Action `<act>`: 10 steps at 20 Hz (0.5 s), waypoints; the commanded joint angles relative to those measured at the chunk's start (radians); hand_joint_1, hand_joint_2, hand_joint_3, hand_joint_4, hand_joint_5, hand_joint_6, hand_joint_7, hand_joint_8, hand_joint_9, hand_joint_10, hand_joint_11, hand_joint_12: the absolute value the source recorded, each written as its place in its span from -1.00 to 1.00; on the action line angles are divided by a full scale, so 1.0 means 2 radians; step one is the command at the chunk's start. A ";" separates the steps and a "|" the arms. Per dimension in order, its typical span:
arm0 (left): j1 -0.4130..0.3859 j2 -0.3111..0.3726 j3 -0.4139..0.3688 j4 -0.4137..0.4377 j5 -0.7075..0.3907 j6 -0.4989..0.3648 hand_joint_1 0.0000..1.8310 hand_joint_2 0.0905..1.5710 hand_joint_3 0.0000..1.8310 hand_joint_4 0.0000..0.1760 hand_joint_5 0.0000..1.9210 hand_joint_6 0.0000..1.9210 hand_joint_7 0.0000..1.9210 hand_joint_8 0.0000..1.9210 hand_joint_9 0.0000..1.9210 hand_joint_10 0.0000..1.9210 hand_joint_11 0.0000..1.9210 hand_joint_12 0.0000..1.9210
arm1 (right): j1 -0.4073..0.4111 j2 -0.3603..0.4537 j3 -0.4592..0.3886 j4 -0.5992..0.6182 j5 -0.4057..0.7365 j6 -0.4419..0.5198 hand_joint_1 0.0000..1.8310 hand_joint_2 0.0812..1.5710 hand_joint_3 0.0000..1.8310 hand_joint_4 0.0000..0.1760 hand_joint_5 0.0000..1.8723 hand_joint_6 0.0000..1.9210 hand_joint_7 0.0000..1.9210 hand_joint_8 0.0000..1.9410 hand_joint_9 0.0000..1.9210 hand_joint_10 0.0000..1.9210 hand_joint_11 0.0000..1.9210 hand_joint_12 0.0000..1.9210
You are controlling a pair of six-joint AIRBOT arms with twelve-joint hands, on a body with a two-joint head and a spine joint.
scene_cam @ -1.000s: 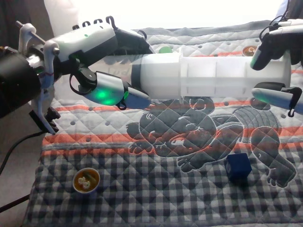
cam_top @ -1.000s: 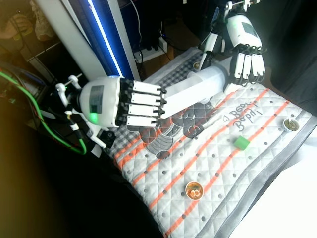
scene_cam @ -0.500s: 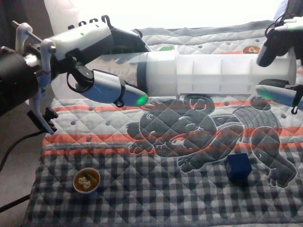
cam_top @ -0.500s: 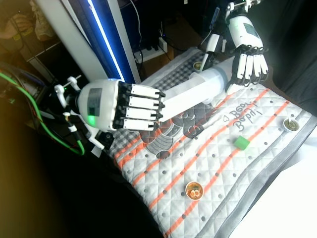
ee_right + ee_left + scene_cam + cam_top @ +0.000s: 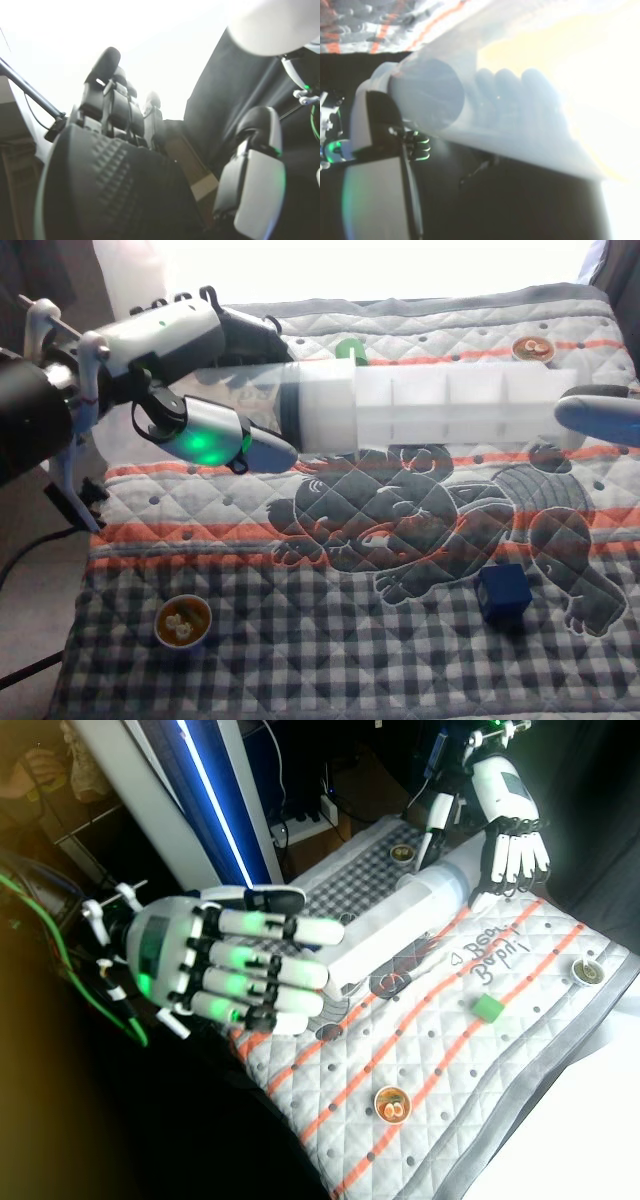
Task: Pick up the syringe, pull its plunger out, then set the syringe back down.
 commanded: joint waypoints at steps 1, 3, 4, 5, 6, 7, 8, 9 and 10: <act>-0.004 -0.006 0.006 0.002 0.053 -0.007 0.32 0.53 -1.00 -1.00 -0.01 -0.03 -0.37 0.70 -0.69 0.81 -0.78 1.00 | 0.005 0.001 0.002 0.000 0.059 0.002 -0.13 0.00 -1.00 -0.10 -0.80 -1.00 -0.96 -1.00 -0.87 -0.98 -1.00 0.08; -0.001 -0.027 0.020 0.001 0.032 -0.007 0.33 0.49 -1.00 -1.00 0.00 0.15 -0.28 0.40 -0.62 0.53 -0.78 1.00 | 0.005 0.001 0.002 0.000 0.059 0.002 -0.11 -0.02 -1.00 -0.14 -0.76 -0.99 -0.92 -0.99 -0.86 -0.98 -1.00 0.07; 0.000 -0.039 0.029 0.001 0.019 -0.007 0.31 0.49 -1.00 -1.00 -0.05 0.24 -0.24 0.35 -0.58 0.53 -0.82 1.00 | 0.005 0.001 0.002 0.000 0.059 0.002 -0.12 -0.01 -1.00 -0.11 -0.74 -0.99 -0.90 -0.99 -0.86 -0.99 -1.00 0.04; 0.001 -0.053 0.041 -0.001 0.004 -0.007 0.29 0.52 -0.99 -1.00 -0.09 0.32 -0.28 0.40 -0.62 0.54 -0.80 1.00 | 0.005 0.001 0.002 0.000 0.059 0.002 -0.12 0.00 -1.00 -0.12 -0.71 -0.98 -0.86 -0.98 -0.83 -0.98 -1.00 0.03; 0.004 -0.067 0.052 -0.006 -0.012 -0.007 0.31 0.47 -1.00 -1.00 -0.02 0.11 -0.19 0.36 -0.49 0.55 -0.68 0.97 | 0.005 0.001 0.002 0.000 0.059 0.002 -0.12 0.01 -1.00 -0.18 -0.69 -0.98 -0.82 -0.98 -0.80 -0.97 -1.00 0.06; 0.008 -0.075 0.059 -0.009 -0.022 -0.007 0.30 0.48 -1.00 -1.00 -0.03 0.10 -0.23 0.43 -0.53 0.52 -0.75 0.96 | 0.005 0.001 0.003 0.000 0.059 0.002 -0.11 0.02 -0.99 -0.18 -0.68 -0.98 -0.81 -0.99 -0.79 -0.97 -1.00 0.10; 0.013 -0.081 0.063 -0.013 -0.029 -0.007 0.24 0.46 -1.00 -1.00 -0.08 0.17 -0.32 0.15 -0.57 0.52 -0.76 0.95 | 0.005 0.001 0.003 0.000 0.059 0.002 -0.13 0.02 -1.00 -0.26 -0.72 -0.99 -0.80 -0.99 -0.78 -0.97 -1.00 0.08; 0.016 -0.084 0.066 -0.016 -0.034 -0.007 0.16 0.37 -1.00 -1.00 -0.24 -0.33 -0.40 -0.30 -0.70 0.16 -0.94 0.77 | 0.005 0.001 0.003 0.000 0.059 0.002 -0.14 0.02 -1.00 -0.31 -0.74 -1.00 -0.80 -0.99 -0.78 -0.97 -1.00 0.05; 0.021 -0.088 0.069 -0.021 -0.039 -0.007 0.05 0.34 -1.00 -1.00 -0.37 -0.66 -0.48 -0.69 -0.76 -0.22 -0.99 0.56 | 0.005 0.001 0.003 0.000 0.059 0.002 -0.14 0.01 -1.00 -0.38 -0.73 -1.00 -0.79 -1.00 -0.78 -0.98 -1.00 0.01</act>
